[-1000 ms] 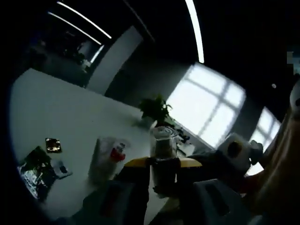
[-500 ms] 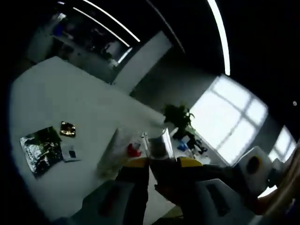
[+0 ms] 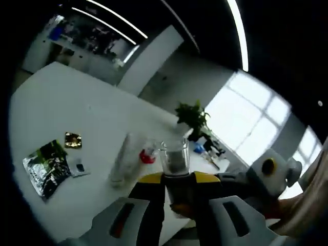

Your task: Arrange the skincare products in the storage area until every visible bottle or jar stands upright without overlapping.

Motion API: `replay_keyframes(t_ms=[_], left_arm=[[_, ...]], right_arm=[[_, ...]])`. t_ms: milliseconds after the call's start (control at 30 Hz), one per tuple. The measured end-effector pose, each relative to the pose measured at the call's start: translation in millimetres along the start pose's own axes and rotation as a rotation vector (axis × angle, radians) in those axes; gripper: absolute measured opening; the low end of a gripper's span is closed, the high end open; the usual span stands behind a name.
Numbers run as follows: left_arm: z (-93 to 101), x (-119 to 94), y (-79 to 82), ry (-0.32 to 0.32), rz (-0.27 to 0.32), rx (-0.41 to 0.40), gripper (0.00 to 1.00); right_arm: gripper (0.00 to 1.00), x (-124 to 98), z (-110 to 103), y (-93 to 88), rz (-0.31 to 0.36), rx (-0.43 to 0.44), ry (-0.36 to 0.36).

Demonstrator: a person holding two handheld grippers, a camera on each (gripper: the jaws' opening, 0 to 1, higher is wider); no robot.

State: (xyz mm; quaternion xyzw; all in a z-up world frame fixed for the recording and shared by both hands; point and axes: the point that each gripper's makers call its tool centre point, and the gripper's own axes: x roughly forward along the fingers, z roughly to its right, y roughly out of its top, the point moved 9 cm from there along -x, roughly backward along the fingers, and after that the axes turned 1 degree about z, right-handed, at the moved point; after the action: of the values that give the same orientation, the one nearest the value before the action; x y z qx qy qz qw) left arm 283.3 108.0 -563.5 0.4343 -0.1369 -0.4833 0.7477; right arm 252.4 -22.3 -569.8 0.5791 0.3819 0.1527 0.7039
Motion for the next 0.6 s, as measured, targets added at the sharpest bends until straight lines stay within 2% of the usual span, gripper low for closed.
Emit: replay_keyframes(t_ms=[33,133,400,600], left_arm=[[0.6,-0.5,-2.3,-0.045,-0.064,0.044,0.16],[1.1,-0.2,-5.0,-0.06,-0.116,0.108,0.16],[-3.7,5.8,-5.5,-0.099,-0.187,0.165,0.16],[-8.0,9.1,-8.1,-0.099,-0.24,0.231,0.16]], right_arm=[[0.22,0.7,-0.9,-5.8,-0.023,0.012,0.041],[0.23,1.6,-0.8,-11.9,-0.028,-0.003,0.064],[0.22,4.9,0.9,-21.2,-0.038,-0.082,0.054],[0.22,13.5,-1.6,-30.9,-0.056,-0.145,0.024]])
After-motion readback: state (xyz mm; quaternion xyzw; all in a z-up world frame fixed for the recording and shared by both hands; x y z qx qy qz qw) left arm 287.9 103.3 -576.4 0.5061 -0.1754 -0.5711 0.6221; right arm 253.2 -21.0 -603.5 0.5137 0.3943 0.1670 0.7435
